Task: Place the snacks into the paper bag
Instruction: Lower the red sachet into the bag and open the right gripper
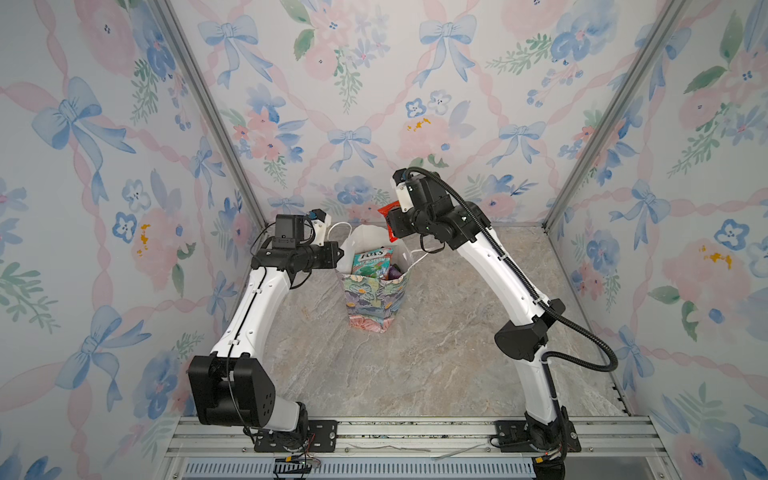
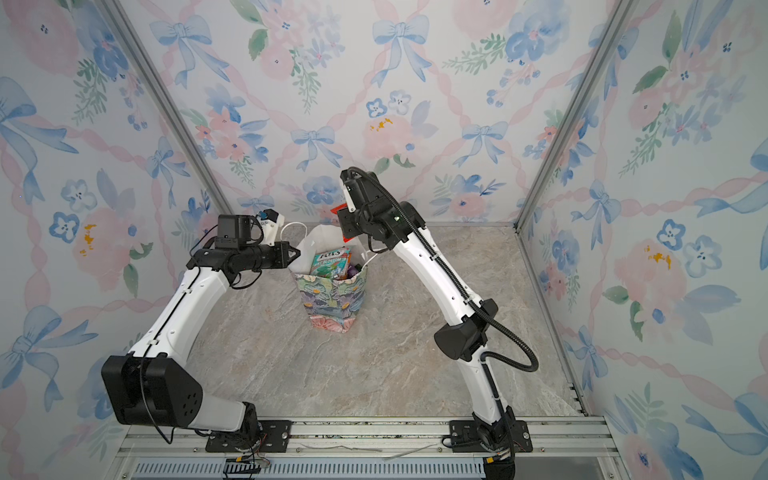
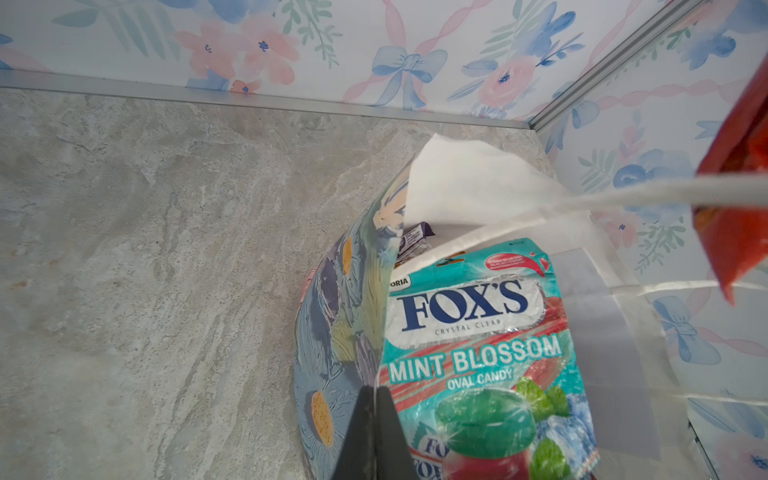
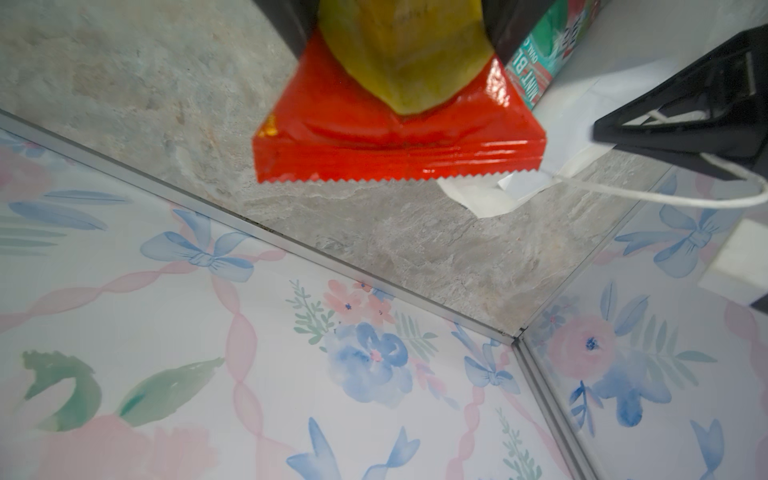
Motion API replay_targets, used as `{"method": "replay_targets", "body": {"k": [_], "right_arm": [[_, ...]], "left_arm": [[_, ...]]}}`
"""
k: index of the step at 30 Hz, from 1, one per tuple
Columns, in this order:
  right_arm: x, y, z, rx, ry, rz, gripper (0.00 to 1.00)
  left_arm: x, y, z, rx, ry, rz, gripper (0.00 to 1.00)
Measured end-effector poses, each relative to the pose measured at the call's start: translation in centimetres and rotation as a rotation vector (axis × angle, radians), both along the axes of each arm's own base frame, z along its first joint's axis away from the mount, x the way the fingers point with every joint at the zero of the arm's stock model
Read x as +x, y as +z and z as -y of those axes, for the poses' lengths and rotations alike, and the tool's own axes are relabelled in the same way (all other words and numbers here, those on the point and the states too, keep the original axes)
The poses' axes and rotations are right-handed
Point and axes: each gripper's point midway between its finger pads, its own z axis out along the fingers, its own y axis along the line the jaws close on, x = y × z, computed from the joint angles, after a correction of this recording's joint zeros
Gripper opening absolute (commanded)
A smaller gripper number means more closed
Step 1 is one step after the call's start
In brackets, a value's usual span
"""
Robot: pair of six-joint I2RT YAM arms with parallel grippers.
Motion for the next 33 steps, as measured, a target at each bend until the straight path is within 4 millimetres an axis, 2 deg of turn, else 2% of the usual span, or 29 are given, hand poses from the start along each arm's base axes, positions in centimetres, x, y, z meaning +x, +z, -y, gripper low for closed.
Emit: {"method": "replay_targets", "body": {"k": [4, 7, 9, 13, 14, 15, 17, 19, 27, 33], "right_arm": [[-2.2, -0.2, -2.3, -0.004, 0.06, -0.007, 0.51], [-3.1, -0.9, -3.6, -0.01, 0.09, -0.019, 0.51], [-3.4, -1.9, -4.4, -0.023, 0.106, -0.035, 0.5], [-3.1, -5.2, -5.3, -0.072, 0.112, -0.085, 0.51], [-3.0, -6.1, -5.3, -0.086, 0.111, -0.099, 0.53], [-2.9, -6.8, -5.4, -0.098, 0.11, -0.113, 0.6], [-2.9, -7.9, -5.4, -0.114, 0.105, -0.135, 0.8], [-3.1, -8.4, -5.2, -0.133, 0.108, -0.146, 0.93], [-3.2, -7.1, -4.7, -0.124, 0.103, -0.121, 1.0], [-3.8, -3.5, -3.9, -0.071, 0.105, -0.062, 0.96]], "left_arm": [[0.0, 0.0, 0.0, 0.0, 0.0, 0.0, 0.0], [0.0, 0.0, 0.0, 0.0, 0.0, 0.0, 0.0], [0.0, 0.0, 0.0, 0.0, 0.0, 0.0, 0.0], [0.0, 0.0, 0.0, 0.0, 0.0, 0.0, 0.0], [0.0, 0.0, 0.0, 0.0, 0.0, 0.001, 0.0], [0.0, 0.0, 0.0, 0.0, 0.0, 0.001, 0.0], [0.0, 0.0, 0.0, 0.0, 0.0, 0.001, 0.0], [0.0, 0.0, 0.0, 0.0, 0.0, 0.001, 0.0], [0.0, 0.0, 0.0, 0.0, 0.001, 0.001, 0.0], [0.0, 0.0, -0.1, 0.0, 0.003, 0.001, 0.0]]}}
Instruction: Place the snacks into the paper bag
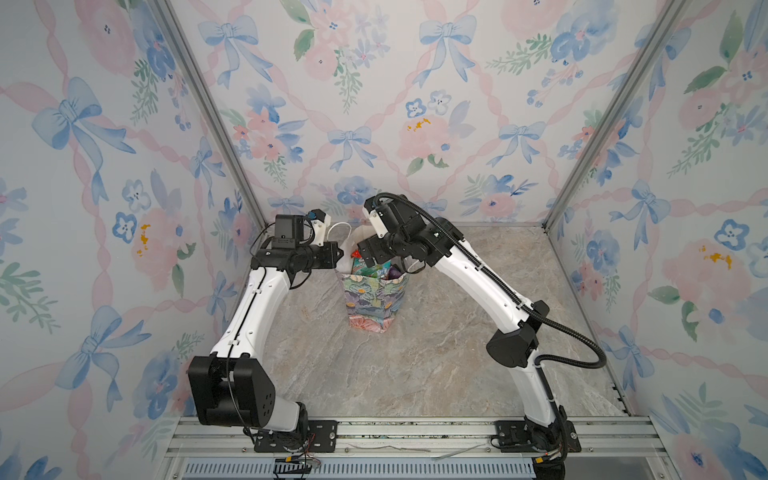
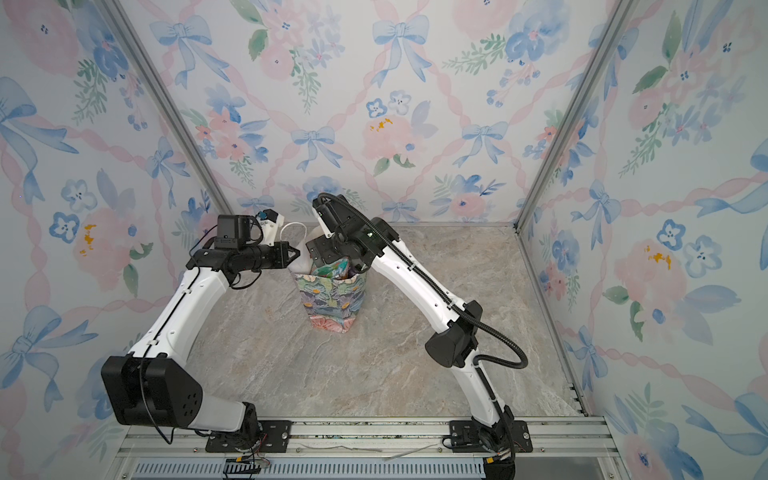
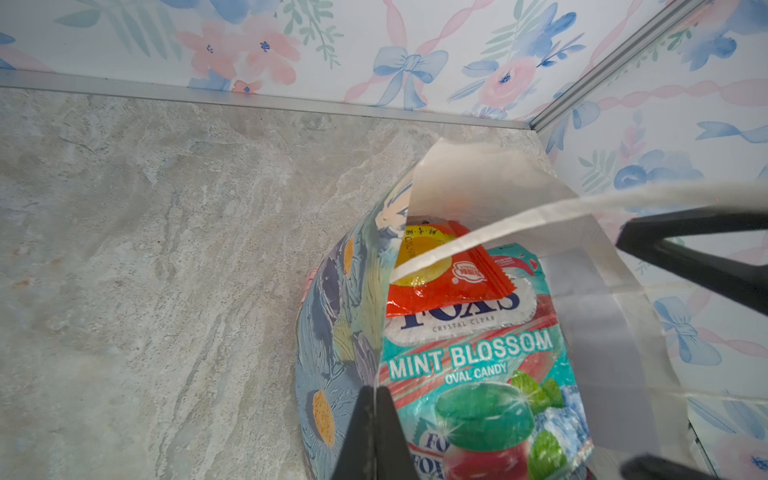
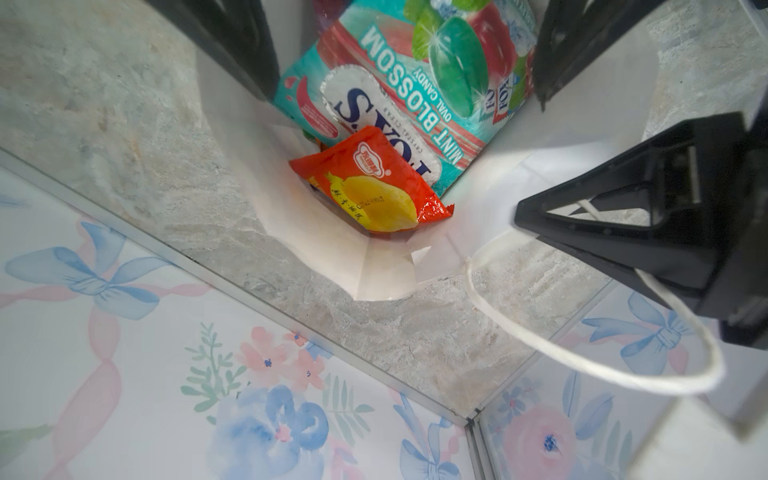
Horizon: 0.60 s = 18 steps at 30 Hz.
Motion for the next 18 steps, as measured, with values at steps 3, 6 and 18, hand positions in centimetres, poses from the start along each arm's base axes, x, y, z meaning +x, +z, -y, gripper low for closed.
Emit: {"method": "replay_targets", "body": {"k": [3, 6, 18], "right_arm": [[-0.4, 2.4, 0.6, 0.036, -0.002, 0.039, 0.97], [-0.9, 4.4, 1.4, 0.066, -0.004, 0.078, 0.97], [-2.4, 6.2, 8.7, 0.108, -0.103, 0.148, 0.96]], "left_arm": [[0.0, 0.0, 0.0, 0.0, 0.0, 0.0, 0.0], [0.0, 0.0, 0.0, 0.0, 0.0, 0.0, 0.05], [-0.4, 0.0, 0.0, 0.007, -0.007, -0.005, 0.91]]}}
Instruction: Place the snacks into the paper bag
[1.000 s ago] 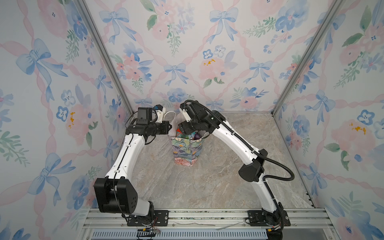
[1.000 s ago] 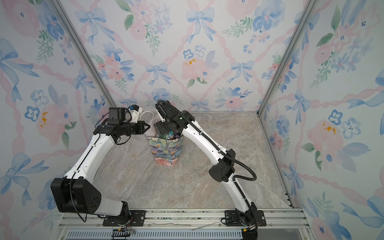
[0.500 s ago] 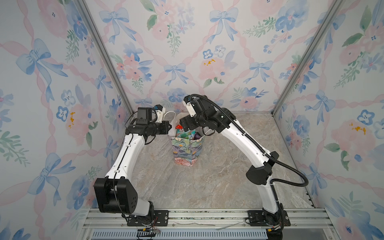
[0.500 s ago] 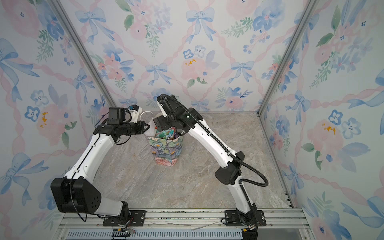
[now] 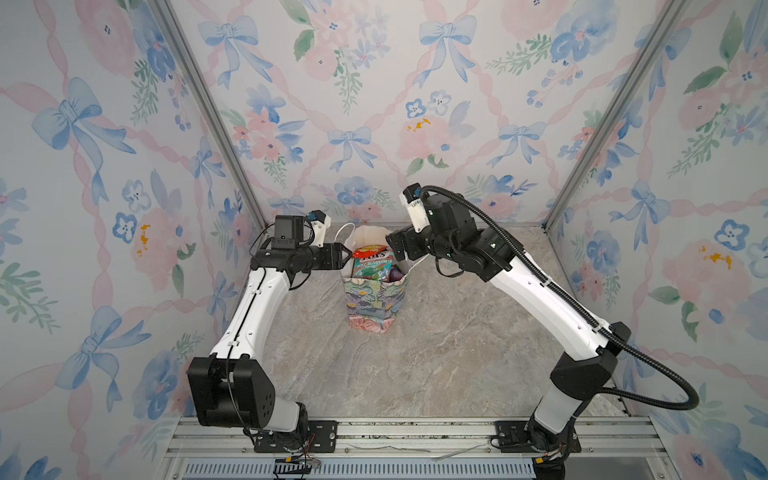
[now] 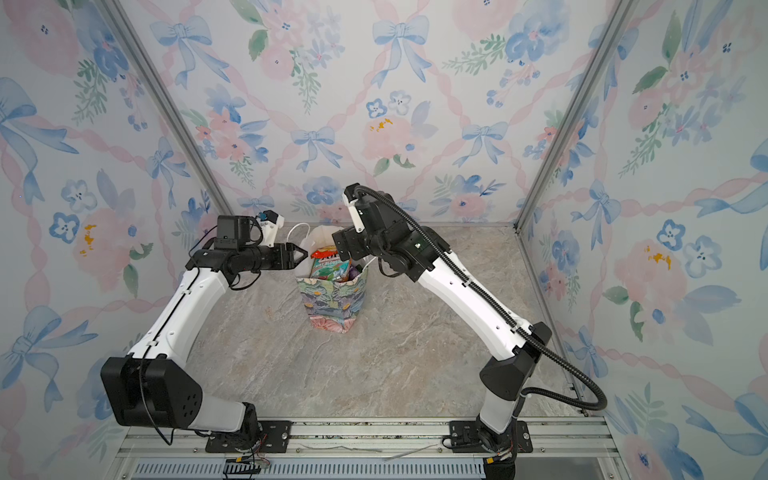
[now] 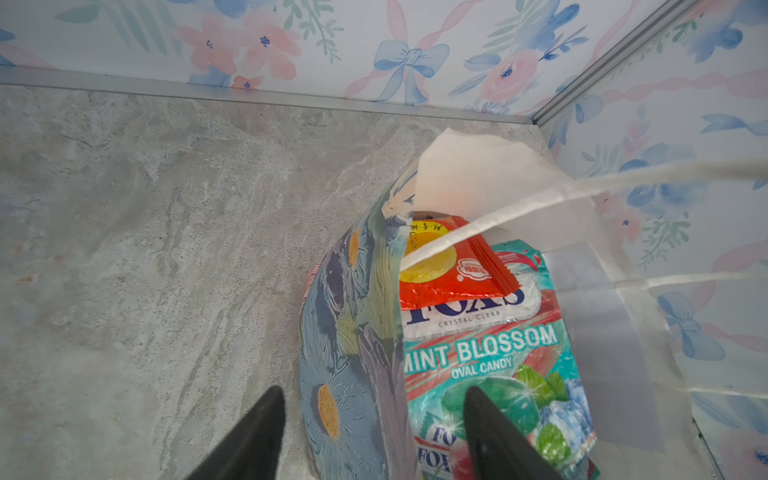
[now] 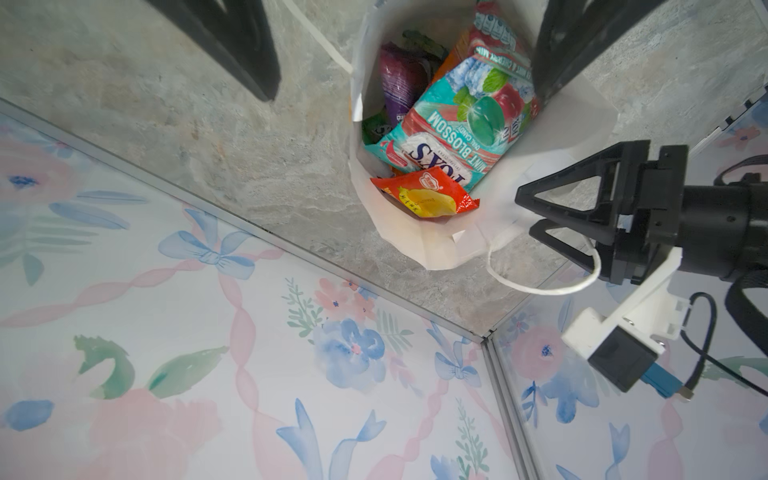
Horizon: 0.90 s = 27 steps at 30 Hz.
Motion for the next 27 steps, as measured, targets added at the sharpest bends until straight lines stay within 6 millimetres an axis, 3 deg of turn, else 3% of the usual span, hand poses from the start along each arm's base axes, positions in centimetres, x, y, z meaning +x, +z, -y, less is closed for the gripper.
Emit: {"method": "replay_targets", "body": {"k": [2, 10, 16, 22, 27], "right_arm": [[0.0, 0.0, 1.8, 0.021, -0.034, 0.004, 0.97], [-0.4, 1.8, 8.7, 0.153, -0.167, 0.054, 0.96], [-0.8, 2.8, 11.6, 0.209, -0.217, 0.096, 0.96], [-0.8, 1.8, 14.3, 0.222, -0.269, 0.105, 0.97], [-1.4, -0.9, 17.6, 0.21, -0.342, 0.1, 0.96]], "left_arm": [[-0.2, 0.2, 0.1, 0.0, -0.006, 0.005, 0.98], [-0.8, 0.6, 0.8, 0.003, -0.043, 0.022, 0.98], [-2.3, 1.0, 1.1, 0.027, -0.057, 0.056, 0.98], [-4.9, 4.9, -0.3, 0.056, 0.01, 0.287, 0.98], [-8.3, 7.9, -1.9, 0.051, 0.107, 0.574, 0.98]]}}
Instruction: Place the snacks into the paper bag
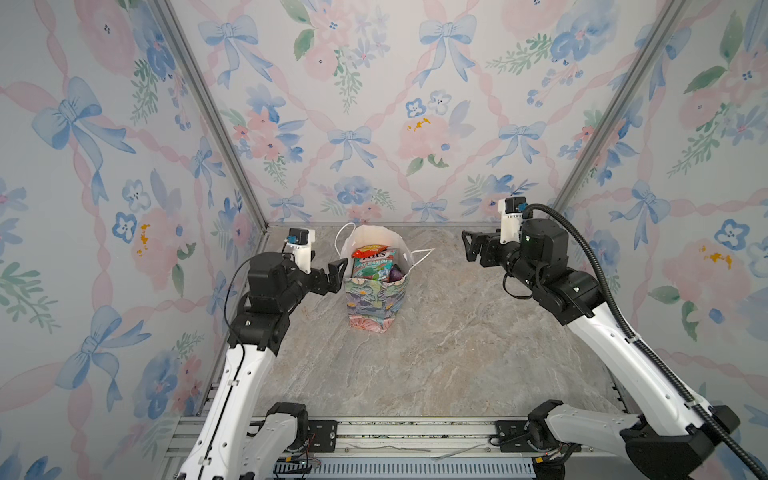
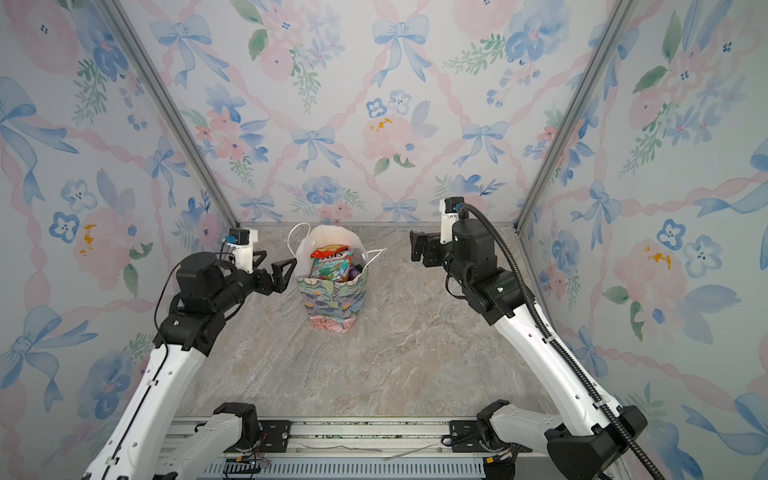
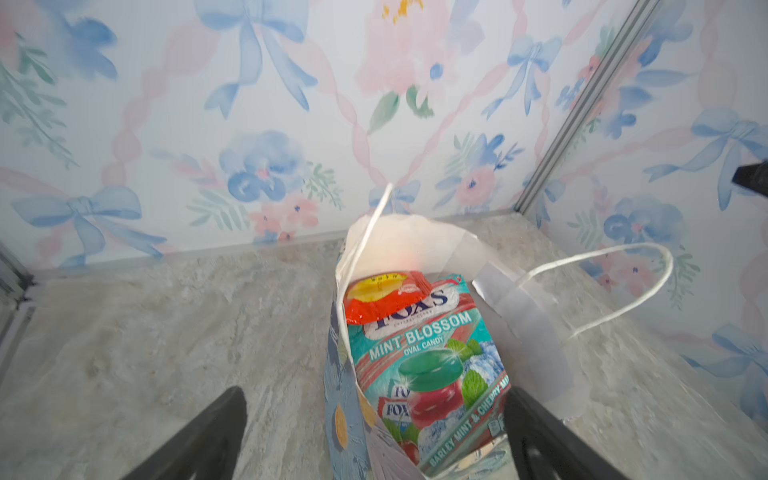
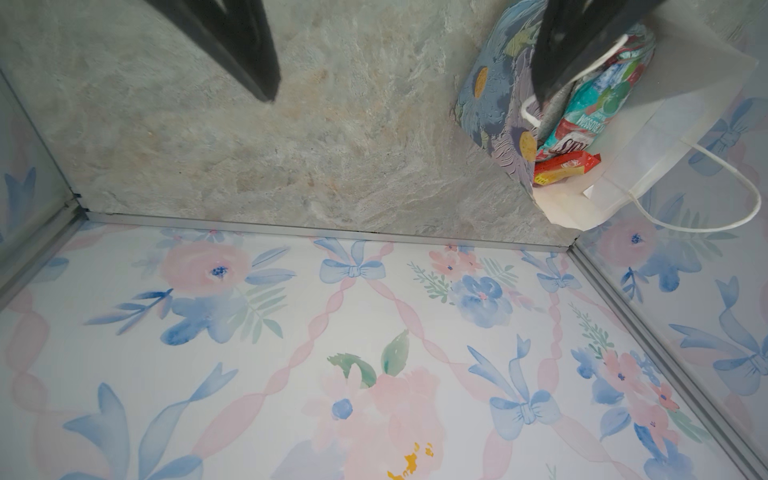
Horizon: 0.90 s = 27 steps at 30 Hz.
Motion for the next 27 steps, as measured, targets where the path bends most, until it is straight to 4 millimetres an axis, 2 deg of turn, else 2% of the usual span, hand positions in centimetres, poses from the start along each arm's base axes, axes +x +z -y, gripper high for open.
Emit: {"method": "replay_targets", "body": {"k": [2, 5, 10, 14, 16, 18, 21, 23, 27], "right_arm": [[-0.3, -1.5, 1.5, -0.009, -0.041, -0.003, 0.97], [-1.0, -4.9, 3.9, -0.032, -0.109, -0.015, 0.97], [-2.0, -12.6, 7.7, -0.107, -0.223, -0.051, 0.97], [-2.6, -18.5, 10.0, -0.215, -0.282, -0.068, 0.96], [-2.8, -20.7, 11.2, -0.276, -0.313, -0.073, 0.97], [-2.5, -21.8, 12.4, -0.309, -0.351, -0.082, 0.97], [-1.5, -22.3, 14.2, -0.311, -0.42, -0.062, 0.97], [-1.0, -23.1, 14.7, -0.314, -0.441, -0.041, 0.97], [-0.4, -26.6, 15.0, -0.349, -0.438, -0.047, 0.97]], "left_arm": [[-1.1, 0.1, -0.7, -0.016, 0.037, 0.099, 0.98], [-1.9, -1.1, -1.6, -0.037, 0.092, 0.164, 0.98], [-1.1, -2.5, -3.0, -0.055, 0.177, 0.174, 0.98], [0.0, -3.6, -4.2, -0.084, 0.257, 0.199, 0.98], [0.5, -5.3, -4.9, -0.092, 0.3, 0.19, 0.98], [0.9, -7.2, -5.4, -0.091, 0.338, 0.168, 0.98], [1.6, -10.6, -6.4, -0.069, 0.404, 0.132, 0.98], [1.8, -13.0, -7.1, -0.042, 0.442, 0.113, 0.98], [1.8, -18.5, -7.9, 0.051, 0.482, 0.034, 0.98]]}}
